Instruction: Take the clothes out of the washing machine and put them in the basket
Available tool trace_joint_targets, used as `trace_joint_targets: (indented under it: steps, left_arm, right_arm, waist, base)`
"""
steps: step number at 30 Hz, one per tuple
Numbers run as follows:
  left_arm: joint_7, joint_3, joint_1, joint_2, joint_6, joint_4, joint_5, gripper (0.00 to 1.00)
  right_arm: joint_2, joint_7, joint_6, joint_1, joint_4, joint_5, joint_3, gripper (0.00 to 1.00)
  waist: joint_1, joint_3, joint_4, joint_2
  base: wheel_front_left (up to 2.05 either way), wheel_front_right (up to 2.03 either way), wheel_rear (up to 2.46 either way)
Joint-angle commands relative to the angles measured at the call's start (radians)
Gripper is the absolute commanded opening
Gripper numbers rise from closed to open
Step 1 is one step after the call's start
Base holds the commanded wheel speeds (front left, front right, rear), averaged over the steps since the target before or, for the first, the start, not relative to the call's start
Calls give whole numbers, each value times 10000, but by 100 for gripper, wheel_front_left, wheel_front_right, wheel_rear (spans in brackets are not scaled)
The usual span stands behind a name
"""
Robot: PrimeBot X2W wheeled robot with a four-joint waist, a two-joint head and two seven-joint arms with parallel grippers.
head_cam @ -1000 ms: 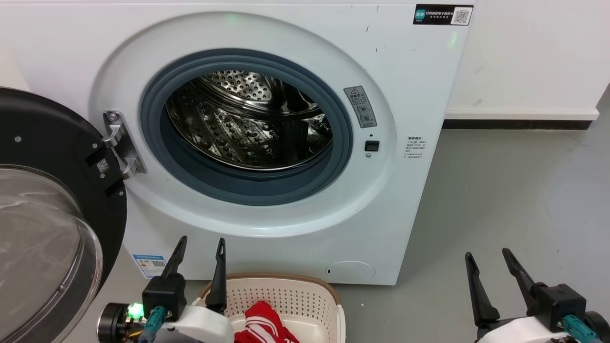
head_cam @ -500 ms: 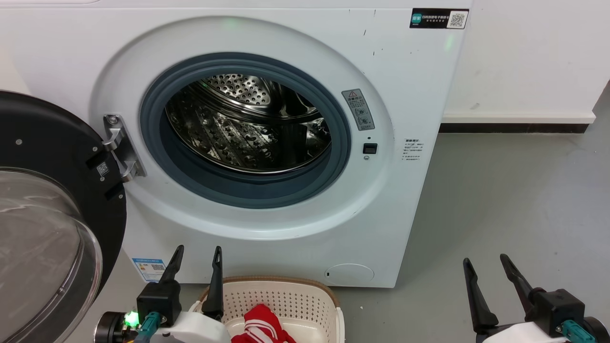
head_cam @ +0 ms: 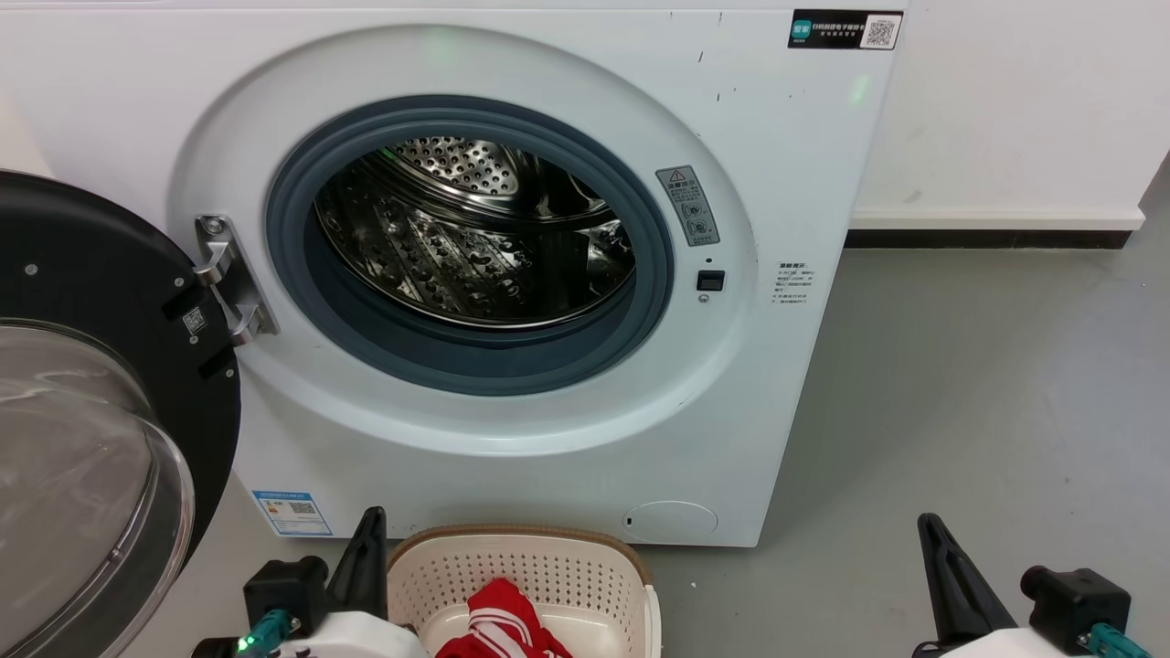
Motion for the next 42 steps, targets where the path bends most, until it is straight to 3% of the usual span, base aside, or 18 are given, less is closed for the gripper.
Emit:
trace_joint_targets:
  steps: [1, 42]
  left_arm:
    - [112, 158, -299, -36, -95, -119, -603, 0]
    - [1337, 1359, -880, -427, -975, 180, -6720, 0]
  right_arm:
    - [-60, 70, -1, -279, -60, 711, -42, 0]
    - [-230, 898, -3, -1371, 722, 7419, -332, 0]
  waist:
    - [0, 13, -3, 0]
    - [-1, 262, -57, 0]
  base:
    - [0, 0, 0]
    - [0, 0, 0]
